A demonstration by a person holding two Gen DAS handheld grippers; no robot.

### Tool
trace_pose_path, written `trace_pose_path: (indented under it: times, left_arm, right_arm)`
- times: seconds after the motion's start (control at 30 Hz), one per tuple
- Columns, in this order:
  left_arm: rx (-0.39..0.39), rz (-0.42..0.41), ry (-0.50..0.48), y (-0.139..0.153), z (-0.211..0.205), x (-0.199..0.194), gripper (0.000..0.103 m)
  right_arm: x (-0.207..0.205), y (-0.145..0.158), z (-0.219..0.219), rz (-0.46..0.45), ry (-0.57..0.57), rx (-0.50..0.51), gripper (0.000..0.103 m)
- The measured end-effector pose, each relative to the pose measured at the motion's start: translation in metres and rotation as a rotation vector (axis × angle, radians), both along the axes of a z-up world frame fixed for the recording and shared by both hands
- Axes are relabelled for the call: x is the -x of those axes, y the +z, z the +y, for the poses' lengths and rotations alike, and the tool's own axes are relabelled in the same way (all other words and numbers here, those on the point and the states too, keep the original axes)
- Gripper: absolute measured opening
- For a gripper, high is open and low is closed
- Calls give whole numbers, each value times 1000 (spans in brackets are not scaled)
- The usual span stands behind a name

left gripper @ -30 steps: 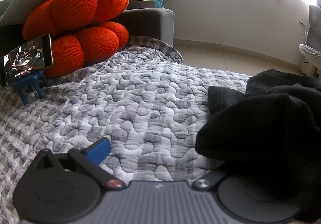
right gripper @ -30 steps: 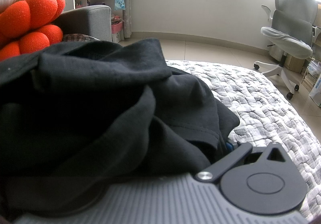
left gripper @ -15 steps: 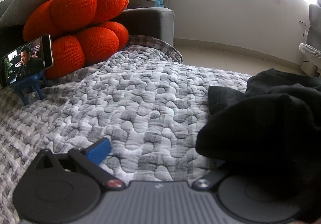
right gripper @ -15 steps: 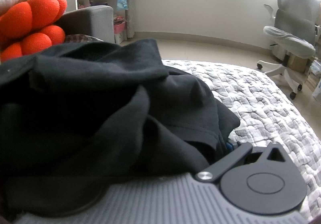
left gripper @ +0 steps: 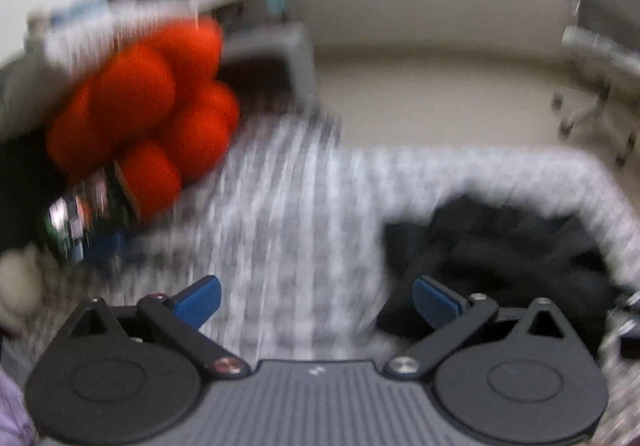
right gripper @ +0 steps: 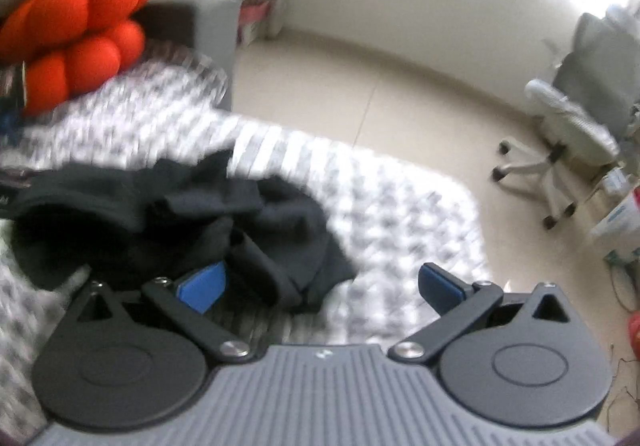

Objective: Fold clothes
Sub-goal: 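Grasp the black garment edges with the left gripper while the right gripper grasps another edge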

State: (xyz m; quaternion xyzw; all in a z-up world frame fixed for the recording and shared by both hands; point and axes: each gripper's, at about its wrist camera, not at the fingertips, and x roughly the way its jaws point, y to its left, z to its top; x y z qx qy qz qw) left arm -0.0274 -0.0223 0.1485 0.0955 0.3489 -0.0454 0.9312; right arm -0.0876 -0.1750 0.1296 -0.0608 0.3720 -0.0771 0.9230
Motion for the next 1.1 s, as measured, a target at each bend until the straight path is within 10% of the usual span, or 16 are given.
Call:
trace_pose_path:
  times: [0.2,0.47,0.73,1.1]
  left_arm:
    - [103,-40,-151,-9,-20,15,103]
    - [207,101,-190,-53,-19,0,101]
    - [45,69,-212,-65,-20,-2,102]
    - [102,23,-182,-59,9,-5,101]
  right_arm:
    - [6,30,-15,-149,-24,-99,103]
    - [-23,-5,-36,-106,-82,-179,100]
    - [-20,-31,-47,-68,-165,-222,69]
    - [-24,-43,-55,-75,-256,-174,66]
